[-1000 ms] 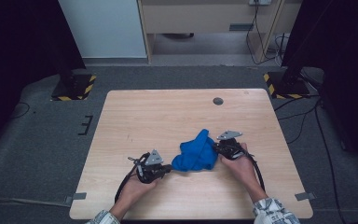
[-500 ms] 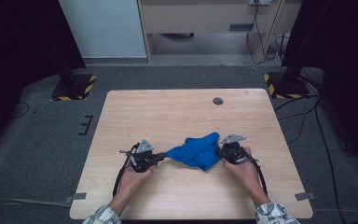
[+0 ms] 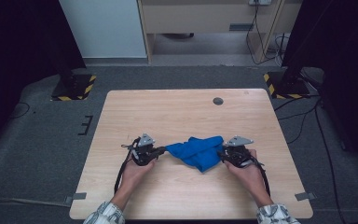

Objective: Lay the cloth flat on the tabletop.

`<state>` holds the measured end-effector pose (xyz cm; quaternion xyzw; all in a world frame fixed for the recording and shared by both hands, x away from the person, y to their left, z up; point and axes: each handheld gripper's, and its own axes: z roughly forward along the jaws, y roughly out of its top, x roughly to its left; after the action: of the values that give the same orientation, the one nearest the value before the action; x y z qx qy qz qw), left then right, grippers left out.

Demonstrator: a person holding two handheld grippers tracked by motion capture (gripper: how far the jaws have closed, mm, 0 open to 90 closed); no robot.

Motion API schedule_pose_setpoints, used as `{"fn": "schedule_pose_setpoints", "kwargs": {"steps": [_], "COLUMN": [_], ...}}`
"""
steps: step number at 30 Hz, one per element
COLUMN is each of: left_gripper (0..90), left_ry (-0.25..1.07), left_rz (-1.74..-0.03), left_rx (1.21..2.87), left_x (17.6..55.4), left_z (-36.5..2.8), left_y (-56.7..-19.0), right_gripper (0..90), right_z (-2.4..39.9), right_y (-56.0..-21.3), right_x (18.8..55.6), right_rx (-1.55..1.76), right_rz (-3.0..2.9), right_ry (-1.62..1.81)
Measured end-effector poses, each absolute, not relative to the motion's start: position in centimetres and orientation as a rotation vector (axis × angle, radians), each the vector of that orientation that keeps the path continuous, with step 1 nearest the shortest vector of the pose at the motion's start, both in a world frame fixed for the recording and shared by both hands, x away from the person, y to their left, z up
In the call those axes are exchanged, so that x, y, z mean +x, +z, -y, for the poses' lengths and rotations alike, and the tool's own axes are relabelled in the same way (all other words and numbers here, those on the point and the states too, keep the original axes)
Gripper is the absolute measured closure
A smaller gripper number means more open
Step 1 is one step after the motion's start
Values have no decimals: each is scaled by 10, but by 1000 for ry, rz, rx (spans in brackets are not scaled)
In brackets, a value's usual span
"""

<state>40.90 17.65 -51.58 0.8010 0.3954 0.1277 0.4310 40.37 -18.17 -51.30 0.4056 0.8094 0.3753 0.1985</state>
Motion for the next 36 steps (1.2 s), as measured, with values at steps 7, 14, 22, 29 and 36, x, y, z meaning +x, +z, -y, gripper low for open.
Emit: {"fn": "schedule_pose_setpoints", "kwargs": {"steps": [7,14,22,29,36], "left_gripper": [881,881,880,878,877], "left_ry": [322,322,325,326,331], "left_rz": [-997,-1016,-1018,-1022,-1026], "left_rx": [1976,1967,1976,1993,2008], "left_x": [409,412,412,413,414], "left_z": [-180,-181,-181,-181,-180], "left_y": [-512,-514,-515,-518,-520], "right_gripper": [569,494,482,438,578], "right_z": [191,192,185,182,180], "right_y": [-509,-512,-522,-529,-535], "right_x": [423,439,448,450,449], "right_rx": [1171,1193,1226,1230,1225], "right_rz": [-2172,-2142,-2173,-2233,-2271], "right_ry": [1066,1069,1089,1087,1070]}}
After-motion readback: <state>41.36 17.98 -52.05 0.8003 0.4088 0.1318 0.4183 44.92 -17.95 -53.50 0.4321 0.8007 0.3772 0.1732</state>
